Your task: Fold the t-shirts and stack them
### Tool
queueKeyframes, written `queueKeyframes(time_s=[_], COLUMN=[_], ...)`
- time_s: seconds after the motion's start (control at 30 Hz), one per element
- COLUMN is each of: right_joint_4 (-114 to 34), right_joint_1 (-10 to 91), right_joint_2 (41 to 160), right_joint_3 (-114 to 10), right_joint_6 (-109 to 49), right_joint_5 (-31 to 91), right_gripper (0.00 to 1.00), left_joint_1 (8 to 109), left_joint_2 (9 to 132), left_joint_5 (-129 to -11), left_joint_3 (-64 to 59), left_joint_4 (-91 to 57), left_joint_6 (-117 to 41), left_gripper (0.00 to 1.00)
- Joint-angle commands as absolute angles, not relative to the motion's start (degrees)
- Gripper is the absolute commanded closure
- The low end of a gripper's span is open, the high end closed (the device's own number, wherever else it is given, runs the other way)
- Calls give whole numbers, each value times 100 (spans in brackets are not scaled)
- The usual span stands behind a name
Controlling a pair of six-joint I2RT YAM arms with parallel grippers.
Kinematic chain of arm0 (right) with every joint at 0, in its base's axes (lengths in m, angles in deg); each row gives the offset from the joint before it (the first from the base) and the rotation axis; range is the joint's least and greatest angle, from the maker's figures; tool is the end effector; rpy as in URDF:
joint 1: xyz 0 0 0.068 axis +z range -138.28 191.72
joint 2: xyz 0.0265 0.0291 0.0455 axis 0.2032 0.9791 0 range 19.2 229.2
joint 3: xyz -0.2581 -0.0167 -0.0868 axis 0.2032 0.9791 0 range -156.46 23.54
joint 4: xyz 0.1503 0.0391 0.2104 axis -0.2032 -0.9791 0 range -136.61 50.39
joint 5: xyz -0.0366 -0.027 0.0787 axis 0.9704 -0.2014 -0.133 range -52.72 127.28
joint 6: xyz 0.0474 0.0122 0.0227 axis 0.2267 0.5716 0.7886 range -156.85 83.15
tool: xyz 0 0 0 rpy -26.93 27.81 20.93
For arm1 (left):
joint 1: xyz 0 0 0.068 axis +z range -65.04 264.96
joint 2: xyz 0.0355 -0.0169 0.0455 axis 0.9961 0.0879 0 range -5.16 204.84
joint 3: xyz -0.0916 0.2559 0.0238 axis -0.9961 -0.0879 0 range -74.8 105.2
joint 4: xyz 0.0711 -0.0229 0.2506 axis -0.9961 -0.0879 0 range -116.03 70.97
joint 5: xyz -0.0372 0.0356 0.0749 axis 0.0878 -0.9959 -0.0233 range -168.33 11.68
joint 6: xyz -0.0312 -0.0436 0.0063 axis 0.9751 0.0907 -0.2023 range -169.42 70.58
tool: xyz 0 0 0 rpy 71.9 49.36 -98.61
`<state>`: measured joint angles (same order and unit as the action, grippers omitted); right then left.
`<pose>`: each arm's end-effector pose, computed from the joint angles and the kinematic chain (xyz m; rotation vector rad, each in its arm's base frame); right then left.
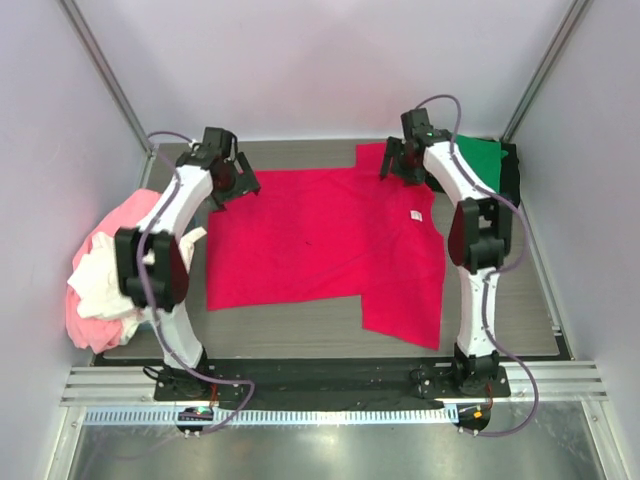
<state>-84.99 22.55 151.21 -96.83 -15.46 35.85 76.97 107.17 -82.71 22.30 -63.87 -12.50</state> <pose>0.4993 0.0964 0.2271 0.2286 2.5745 0.2434 0.4233 -0.0566 0.2562 -0.6821 2.5350 -0.1750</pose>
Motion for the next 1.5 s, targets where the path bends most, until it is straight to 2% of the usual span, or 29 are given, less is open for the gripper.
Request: queueKeyframes(time_s=[0.0, 0.03, 0.17, 0.27, 0.4, 0.57, 0.77, 1.0, 1.1, 1.4, 1.43, 1.47], right_joint_4=[-8435, -8382, -8083, -8004, -8074, -8390, -8478, -8505, -8505, -8619, -8636, -8663], right_joint_1=[2367, 2367, 2490, 2674, 2842, 2930, 2948, 2947, 2956, 3026, 3044, 3070], right_joint_2=[13028, 12708, 10976, 9792, 8506, 7503, 7036, 6939, 6948, 7308, 7334, 7334], right_joint_3=[-8723, -8337, -5784, -4306, -2939, -1692, -1241, -1188, -1153, -1179, -1153, -1135], right_joint_6=[-1480, -1401, -970, -566, 49, 980, 1026, 938, 999, 1237, 1280, 1376], right_joint_5=[4246, 4351, 4572, 4695, 4739, 4792, 4555, 4511, 4598, 4862, 4862, 4888], right_gripper=[28, 28, 27, 27, 27, 27, 27, 28, 28, 28, 28, 28], left_joint_1=[7626, 7635, 7600, 7582, 7564, 7573, 7573, 7582, 7582, 7591, 7582, 7582], left_joint_2=[8894, 8601, 7116, 6052, 5014, 4529, 4897, 5609, 5925, 6137, 6137, 6093], left_joint_5=[-8483, -8509, -8553, -8799, -9062, -9352, -9889, -10012, -9986, -9863, -9854, -9837], left_joint_3=[1356, 648, -1057, -2280, -3451, -4148, -4553, -4659, -4615, -4544, -4544, -4562], left_joint_4=[-6526, -6500, -6385, -6438, -6447, -6500, -6114, -5253, -5093, -4847, -4847, -4830], left_joint_6=[-1234, -1181, -733, -233, 427, 1094, 1201, 1202, 1192, 1113, 1105, 1078], left_gripper=[8, 8, 11, 13, 15, 18, 16, 23, 28, 64, 68, 78])
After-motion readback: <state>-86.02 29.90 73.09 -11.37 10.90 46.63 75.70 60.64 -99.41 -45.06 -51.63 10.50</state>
